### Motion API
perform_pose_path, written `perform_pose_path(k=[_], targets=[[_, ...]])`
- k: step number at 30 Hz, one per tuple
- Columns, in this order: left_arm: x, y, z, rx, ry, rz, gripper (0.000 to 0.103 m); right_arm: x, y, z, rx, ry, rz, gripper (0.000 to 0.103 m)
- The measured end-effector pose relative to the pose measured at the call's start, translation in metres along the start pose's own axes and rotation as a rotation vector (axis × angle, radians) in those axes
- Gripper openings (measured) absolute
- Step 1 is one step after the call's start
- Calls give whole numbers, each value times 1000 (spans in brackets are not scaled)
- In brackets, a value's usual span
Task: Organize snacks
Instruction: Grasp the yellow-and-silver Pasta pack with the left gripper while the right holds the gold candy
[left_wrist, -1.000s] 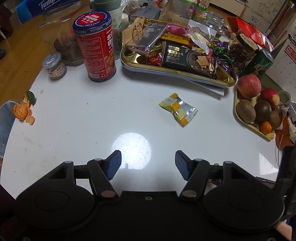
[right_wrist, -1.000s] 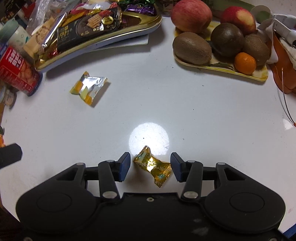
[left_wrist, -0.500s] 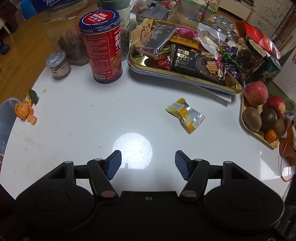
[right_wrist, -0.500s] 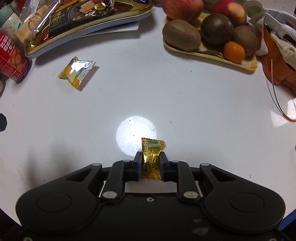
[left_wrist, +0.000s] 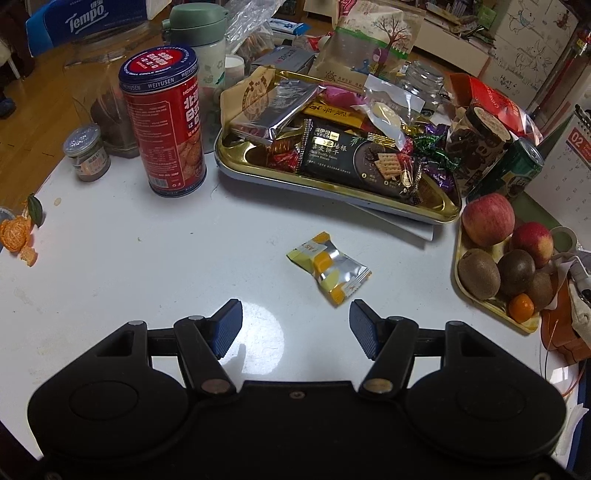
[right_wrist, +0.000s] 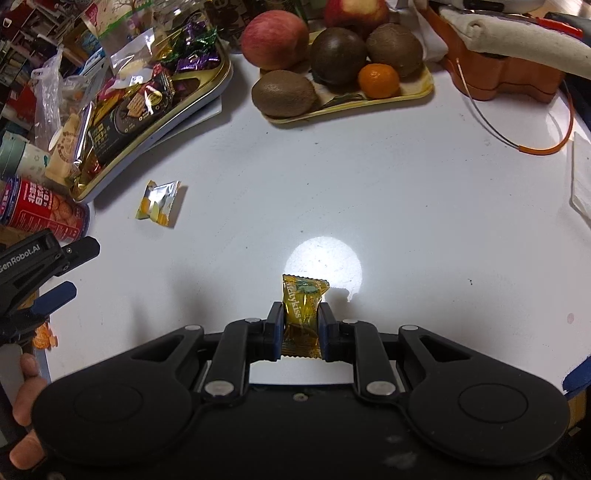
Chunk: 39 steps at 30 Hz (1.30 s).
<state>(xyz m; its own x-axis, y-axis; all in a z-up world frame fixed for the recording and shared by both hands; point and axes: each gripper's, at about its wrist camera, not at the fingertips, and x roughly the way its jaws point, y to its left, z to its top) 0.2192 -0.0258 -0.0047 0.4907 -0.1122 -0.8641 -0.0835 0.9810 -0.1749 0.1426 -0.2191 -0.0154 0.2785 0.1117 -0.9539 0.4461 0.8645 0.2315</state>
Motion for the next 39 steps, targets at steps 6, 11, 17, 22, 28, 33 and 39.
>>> perform_pose_path(k=[6,11,17,22,28,33,39], targets=[[16,-9,-11,-13,-4,-53,66,-5,-15,3,65,7,23,20],[40,-17,-9,10,4,32,66,-8,-17,0,104,36,79,20],[71,-23,18,-48,39,85,66,-21,-14,-2,101,19,124,20],[93,-26,40,-143,62,113,66,-26,-18,-2,110,15,137,20],[113,-39,46,-125,80,187,66,-29,-19,-2,119,18,158,20],[123,-43,40,-120,121,218,66,-33,-15,-5,94,13,183,20],[126,-42,27,-128,125,247,72,-37,-21,-5,108,12,194,20]])
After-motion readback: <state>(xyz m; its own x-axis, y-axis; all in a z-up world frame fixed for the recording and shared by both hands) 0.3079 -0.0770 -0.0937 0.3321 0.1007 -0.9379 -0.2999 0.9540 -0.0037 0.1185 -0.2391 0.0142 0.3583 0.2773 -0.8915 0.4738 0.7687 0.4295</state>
